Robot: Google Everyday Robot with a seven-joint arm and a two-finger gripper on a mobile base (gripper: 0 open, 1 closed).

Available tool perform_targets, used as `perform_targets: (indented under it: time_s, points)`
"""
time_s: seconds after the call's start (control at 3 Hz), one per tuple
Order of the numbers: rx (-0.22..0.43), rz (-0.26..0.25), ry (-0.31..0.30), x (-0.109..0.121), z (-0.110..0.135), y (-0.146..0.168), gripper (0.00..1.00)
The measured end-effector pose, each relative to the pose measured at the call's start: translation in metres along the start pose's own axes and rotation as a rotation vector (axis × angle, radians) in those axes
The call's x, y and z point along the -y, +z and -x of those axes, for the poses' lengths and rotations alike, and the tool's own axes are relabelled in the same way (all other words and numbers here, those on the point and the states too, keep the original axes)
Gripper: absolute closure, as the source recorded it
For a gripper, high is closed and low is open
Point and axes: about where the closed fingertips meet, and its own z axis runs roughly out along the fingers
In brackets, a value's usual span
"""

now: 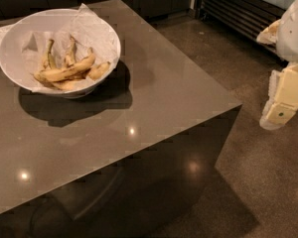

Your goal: Pick banana from white bowl

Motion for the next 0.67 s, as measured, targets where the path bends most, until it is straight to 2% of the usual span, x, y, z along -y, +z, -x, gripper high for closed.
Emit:
perform_targets:
  time_s: [0.33,0.67]
  points:
    - [0.000,0.000,0.000,0.000,0.000,0.000,0.00]
    - [-0.025,-0.049,0.033,0.054,0.056,-0.010,0.00]
